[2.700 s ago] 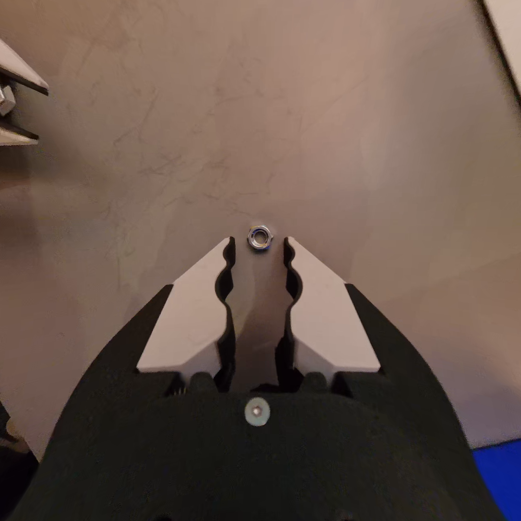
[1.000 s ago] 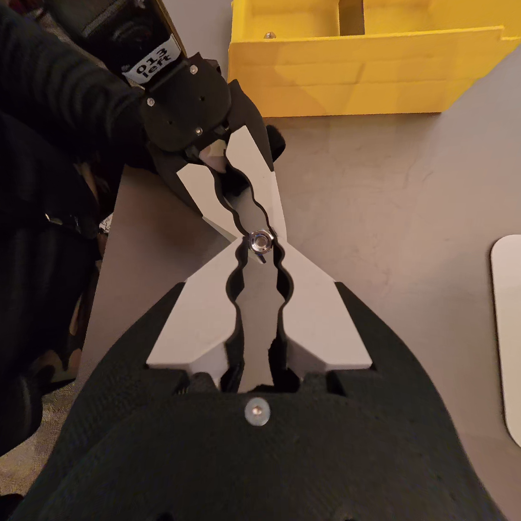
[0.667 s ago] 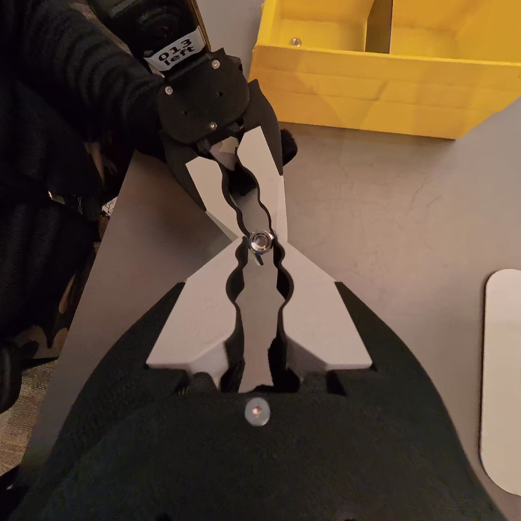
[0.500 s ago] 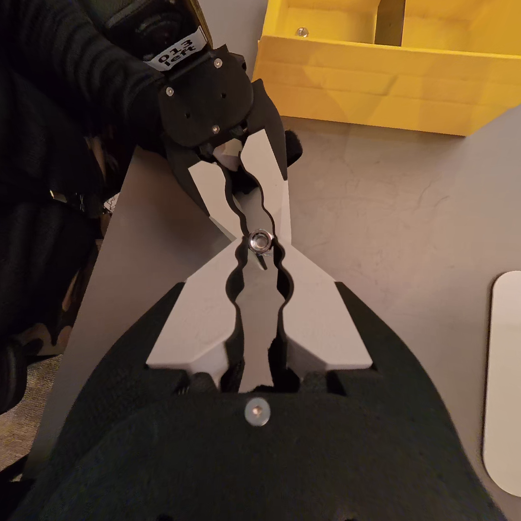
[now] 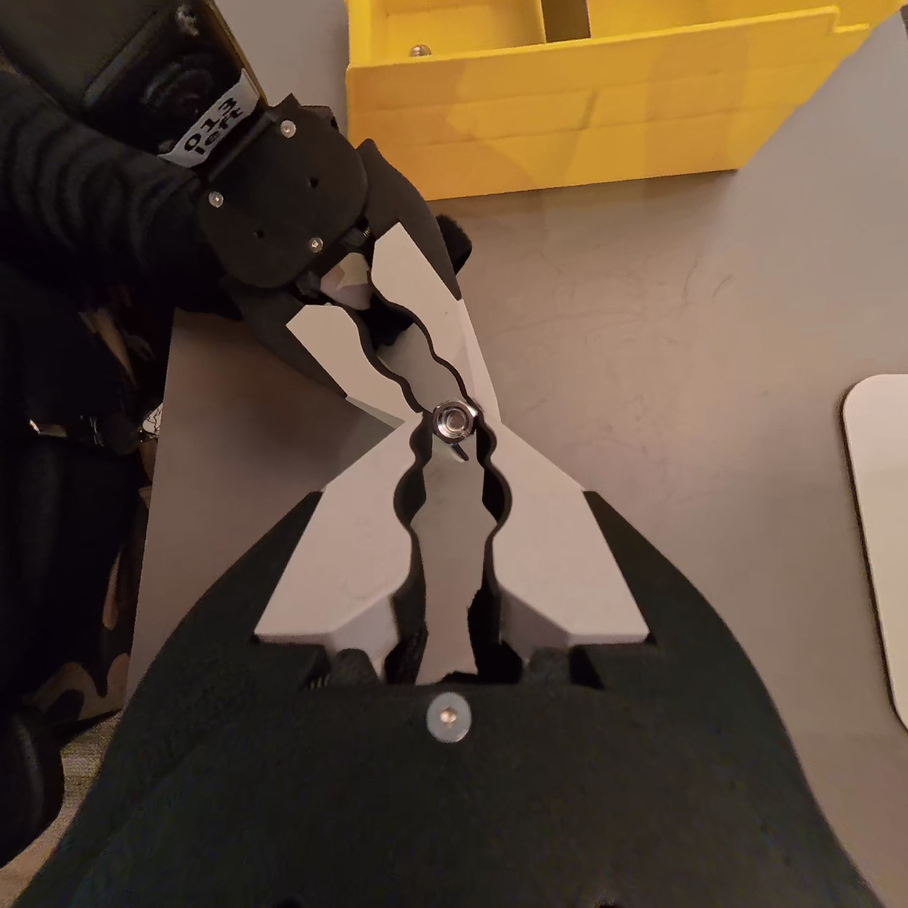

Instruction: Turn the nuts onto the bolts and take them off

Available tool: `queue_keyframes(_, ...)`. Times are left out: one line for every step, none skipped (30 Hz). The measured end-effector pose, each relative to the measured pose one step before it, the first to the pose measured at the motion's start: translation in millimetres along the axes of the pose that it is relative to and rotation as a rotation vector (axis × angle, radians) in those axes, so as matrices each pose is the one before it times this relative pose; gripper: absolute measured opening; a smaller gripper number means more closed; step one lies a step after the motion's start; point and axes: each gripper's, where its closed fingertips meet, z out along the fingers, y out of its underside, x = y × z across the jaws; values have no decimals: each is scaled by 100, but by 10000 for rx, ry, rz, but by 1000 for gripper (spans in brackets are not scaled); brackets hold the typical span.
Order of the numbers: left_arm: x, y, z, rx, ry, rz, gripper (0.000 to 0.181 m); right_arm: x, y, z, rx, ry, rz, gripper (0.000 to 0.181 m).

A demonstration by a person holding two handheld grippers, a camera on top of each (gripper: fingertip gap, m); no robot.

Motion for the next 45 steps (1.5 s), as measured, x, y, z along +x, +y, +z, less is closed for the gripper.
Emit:
queue_keyframes(-78, 70, 25, -36, -18, -38, 16, 85, 24, 39, 3, 73, 119, 16)
queue_keyframes(-33, 57, 29, -34, -9, -15, 16, 48, -13, 65, 22, 68, 102, 16)
queue_keyframes(-21, 36, 22, -19, -14, 2, 16, 14, -59, 66, 64, 31, 136, 16)
queue_keyframes(-50, 28, 12, -12, -19, -22, 16, 77, -14, 37, 47, 28, 183, 16)
queue_keyframes(-58, 44, 39, -15, 3, -52, 16, 127, 62, 10, 10, 39, 186, 16)
queue_keyframes(-40, 48, 27, -20, 4, -34, 16, 112, 71, 21, 11, 44, 120, 16)
queue_keyframes(-30, 43, 26, -25, -15, -1, 16, 71, 33, 30, 25, 44, 57, 16)
queue_keyframes(1, 18, 22, -14, -1, 9, 16, 52, 24, 29, 20, 34, 41, 16)
queue_keyframes(13, 12, 18, -6, 10, 0, 16, 48, 38, 12, -13, 39, 34, 16)
queue_keyframes(-11, -29, -1, 17, -3, -6, 16, 51, 18, -12, -27, 57, 7, 16)
queue_keyframes(-32, -39, -18, 27, -3, -17, 16, 39, -4, -9, -14, 52, -27, 16)
queue_keyframes(-13, 0, -5, 8, 9, -19, 16, 13, -11, 1, -20, 36, -32, 16)
queue_keyframes(-4, -4, 2, 3, -2, 1, 16, 33, 5, -2, -27, 24, -13, 16)
queue_keyframes(-3, -24, -4, 12, -5, 8, 16, 10, -2, 7, -10, 2, -2, 16)
queue_keyframes(-7, -7, 5, 8, 4, -10, 16, 16, 5, -3, -4, -3, -8, 16)
queue_keyframes(-8, -12, -9, 7, 3, -12, 16, 23, 16, 4, -12, 1, -1, 16)
queue_keyframes(-11, -29, -1, 17, 0, 0, 16, 11, 33, 1, -12, -7, 3, 16)
queue_keyframes(9, -11, -3, 10, 6, 0, 16, 11, 15, -10, -8, -3, -12, 16)
queue_keyframes(3, -20, -6, 10, 3, 1, 16, 10, 15, -9, -6, 5, -15, 16)
queue_keyframes(-6, -11, -2, 11, -1, -4, 16, 1, 0, -13, -1, 2, -7, 16)
queue_keyframes(-17, -18, -6, 11, 0, -6, 16, -2, -12, -4, 5, 3, -11, 16)
queue_keyframes(-1, -13, -9, 15, 4, -2, 16, -11, 5, 1, -6, 2, -12, 16)
queue_keyframes(-6, -16, -7, 8, 1, -5, 16, 4, 24, 12, -11, 2, -11, 16)
queue_keyframes(-6, -2, 9, 0, 0, -8, 16, 3, 2, 12, 0, 3, -9, 16)
queue_keyframes(-11, 3, -8, 3, 3, -5, 16, 10, 17, 12, -4, -4, 1, 16)
queue_keyframes(5, -5, 2, 3, 2, -3, 16, -1, 27, 7, -11, -9, 5, 16)
queue_keyframes(-16, -18, -6, 10, -5, -3, 16, -12, 18, 1, -8, -8, 1, 16)
queue_keyframes(-19, -19, -5, 12, -3, -8, 16, 0, 30, 4, -9, -6, 1, 16)
queue_keyframes(-8, -8, -11, 12, 1, -12, 16, 8, 35, 0, -8, 3, -3, 17)
queue_keyframes(-8, -12, -9, 7, 3, -11, 16, 10, 13, 0, 3, 6, 0, 17)
queue_keyframes(-15, -3, 2, 4, 0, -7, 16, -1, 15, -1, 1, 0, 4, 17)
queue_keyframes(-8, -10, -10, 4, -1, -6, 16, -2, 20, -1, -5, 1, -2, 17)
queue_keyframes(-7, 0, 1, 2, -1, -6, 16, -3, 20, -11, -9, 4, -16, 18)
queue_keyframes(-14, 4, -1, 0, 0, -9, 16, -6, 29, -4, -10, 7, -25, 18)
queue_keyframes(-10, -12, -1, 4, 3, -10, 16, -19, 21, -25, -6, 10, -22, 18)
queue_keyframes(-13, -5, -13, 10, -1, -9, 16, -37, 27, -17, -5, -4, -24, 18)
queue_keyframes(-21, -14, -8, 9, -1, -16, 16, -42, 27, -15, -9, -5, -29, 18)
queue_keyframes(-14, -6, -4, 1, 3, -18, 16, -22, 54, -21, -20, 2, -13, 18)
queue_keyframes(-7, 4, -1, 0, 4, -11, 16, -43, 59, -8, -27, -9, -4, 19)
queue_keyframes(-6, -4, 3, 4, 1, -3, 16, -36, 64, -13, -26, -6, -18, 19)
queue_keyframes(-2, 6, -3, -4, -1, 1, 16, -19, 75, -21, -31, 4, -12, 19)
queue_keyframes(7, 0, 0, -1, 0, 5, 16, -38, 55, -19, -25, -5, -14, 19)
queue_keyframes(10, -10, 4, 4, -1, 11, 16, -83, 65, -27, -17, -11, -52, 19)
queue_keyframes(20, 16, 7, -9, 4, 9, 16, -71, 96, -40, -44, -5, -67, 19)
queue_keyframes(-6, -7, -4, -1, 0, -7, 16, -40, 120, -42, -62, 3, -24, 18)
